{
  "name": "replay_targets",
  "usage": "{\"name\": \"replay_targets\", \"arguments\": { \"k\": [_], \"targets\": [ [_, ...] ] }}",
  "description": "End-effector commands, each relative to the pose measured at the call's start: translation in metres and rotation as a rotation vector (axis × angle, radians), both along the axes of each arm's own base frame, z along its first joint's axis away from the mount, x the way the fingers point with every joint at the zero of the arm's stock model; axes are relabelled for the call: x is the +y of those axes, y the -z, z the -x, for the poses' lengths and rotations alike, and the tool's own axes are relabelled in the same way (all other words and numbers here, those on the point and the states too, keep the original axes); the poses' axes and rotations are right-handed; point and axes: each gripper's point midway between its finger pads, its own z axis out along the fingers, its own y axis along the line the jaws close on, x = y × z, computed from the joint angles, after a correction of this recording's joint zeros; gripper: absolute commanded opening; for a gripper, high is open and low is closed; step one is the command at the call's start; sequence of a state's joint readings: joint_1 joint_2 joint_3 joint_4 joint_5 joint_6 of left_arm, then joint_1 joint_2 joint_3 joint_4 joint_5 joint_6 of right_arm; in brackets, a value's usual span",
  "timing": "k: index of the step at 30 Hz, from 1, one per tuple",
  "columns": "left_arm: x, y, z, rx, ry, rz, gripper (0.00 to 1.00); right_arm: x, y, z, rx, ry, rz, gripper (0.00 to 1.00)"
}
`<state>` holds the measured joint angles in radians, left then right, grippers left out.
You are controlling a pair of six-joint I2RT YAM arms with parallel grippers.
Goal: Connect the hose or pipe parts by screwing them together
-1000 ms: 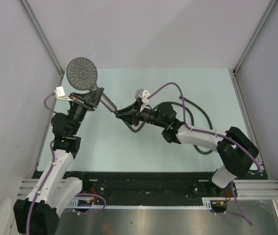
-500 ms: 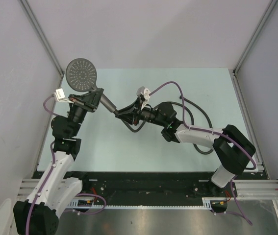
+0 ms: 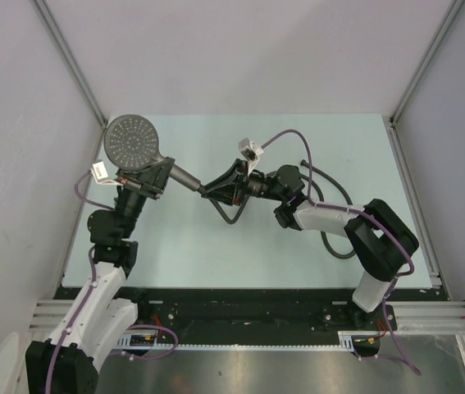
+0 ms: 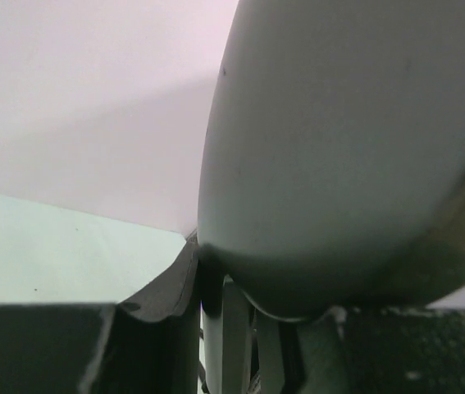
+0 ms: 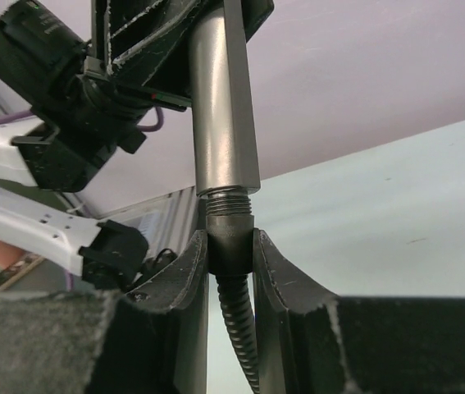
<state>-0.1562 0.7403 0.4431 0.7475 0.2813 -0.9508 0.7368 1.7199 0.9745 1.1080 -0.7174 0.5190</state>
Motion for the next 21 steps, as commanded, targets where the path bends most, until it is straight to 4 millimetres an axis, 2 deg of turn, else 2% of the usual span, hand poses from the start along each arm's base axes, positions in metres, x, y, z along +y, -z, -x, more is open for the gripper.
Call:
{"name": "replay_targets", "arguments": {
  "k": [1, 4, 7, 15, 21],
  "targets": [
    [-0.039, 0.029, 0.027, 0.051, 0.252, -0.06, 0.0, -0.031, -0.097, 0.008, -0.226, -0.005, -0.305, 0.0],
    [-0.046, 0.026, 0.029, 0.029, 0.297, -0.092, 0.01, -0.032, -0.095, 0.016, -0.231, -0.057, -0.284, 0.0],
    [-0.052, 0.032, 0.028, 0.032, 0.338, -0.124, 0.0, -0.035, -0.094, 0.021, -0.233, -0.095, -0.267, 0.0],
    [-0.059, 0.034, 0.034, -0.039, 0.376, -0.216, 0.0, -0.049, -0.096, 0.019, -0.193, -0.129, -0.271, 0.0],
    [-0.061, 0.023, 0.04, -0.104, 0.389, -0.191, 0.0, -0.051, -0.095, 0.023, -0.178, -0.157, -0.27, 0.0]
  ]
}}
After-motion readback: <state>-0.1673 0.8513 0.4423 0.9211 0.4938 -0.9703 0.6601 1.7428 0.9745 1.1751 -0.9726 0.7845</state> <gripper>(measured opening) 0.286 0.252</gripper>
